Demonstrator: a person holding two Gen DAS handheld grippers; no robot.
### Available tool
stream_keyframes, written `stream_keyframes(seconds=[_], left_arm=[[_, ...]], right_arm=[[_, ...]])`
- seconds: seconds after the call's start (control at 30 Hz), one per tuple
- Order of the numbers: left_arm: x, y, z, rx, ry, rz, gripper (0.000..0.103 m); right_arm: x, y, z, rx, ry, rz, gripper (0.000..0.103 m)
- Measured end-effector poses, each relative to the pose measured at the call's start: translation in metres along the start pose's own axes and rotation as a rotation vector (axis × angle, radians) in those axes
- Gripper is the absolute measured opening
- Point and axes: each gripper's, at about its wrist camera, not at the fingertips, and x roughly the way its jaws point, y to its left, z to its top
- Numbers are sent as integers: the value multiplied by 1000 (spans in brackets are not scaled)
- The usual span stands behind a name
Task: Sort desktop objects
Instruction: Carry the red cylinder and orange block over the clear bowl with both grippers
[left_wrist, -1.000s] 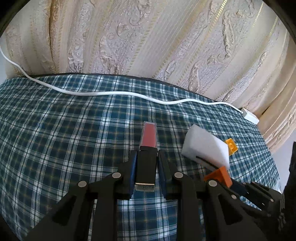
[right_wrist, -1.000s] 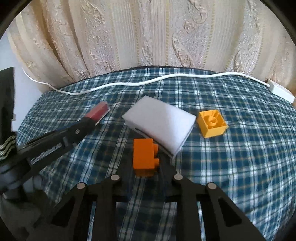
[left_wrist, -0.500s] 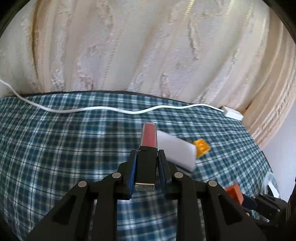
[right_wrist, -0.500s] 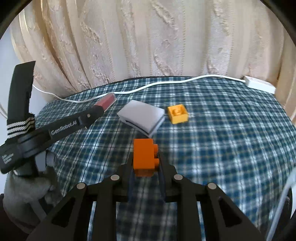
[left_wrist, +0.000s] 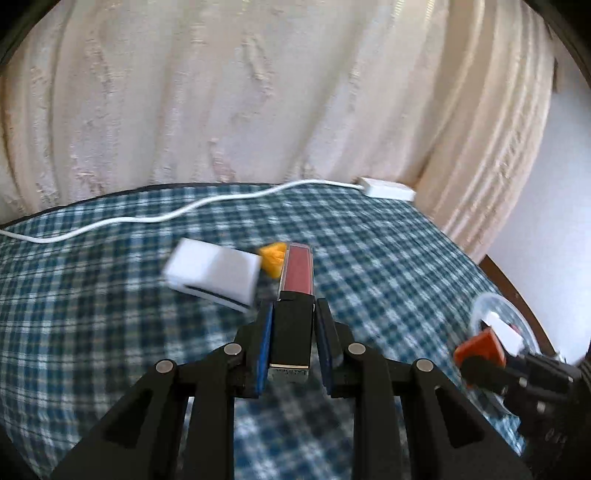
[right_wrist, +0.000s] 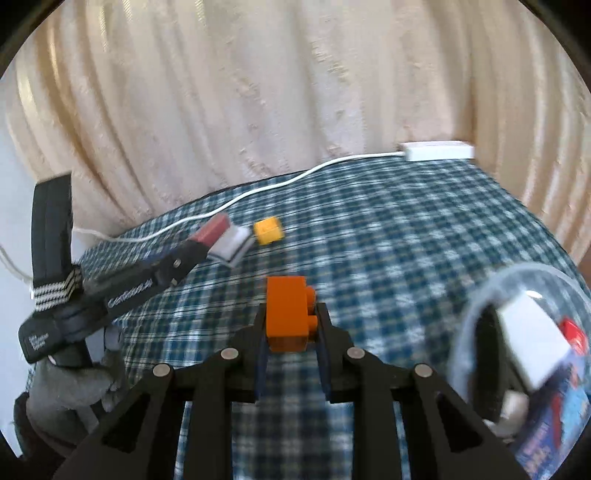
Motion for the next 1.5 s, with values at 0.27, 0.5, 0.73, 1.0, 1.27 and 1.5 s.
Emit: stream_keyframes(seconds=[0.27,0.5,0.73,1.0,1.27,1.5], left_arm=[[-7,-46,-10,55,16,-54,24],[-9,-88,-21,108,38,-94,24],[-8,-131,-29,158,64,-154,24],[-1,-174,-38,210,87,-216,24],[9,-204,-41,240,104,-276,24],[16,-229,-43,279,115,-315,24]], right_arm=[[-47,-64,-13,108,-75,-88,25],[-79,-117,-27,193,-127,-178,25],[-100,-159,-39,264,-156,-231,25],[-106,-183,-47,288,-156,-256,25],[-107,-204,-49,301,-155,-285,25],[-105,-217,-49,313,-144,-293,25]])
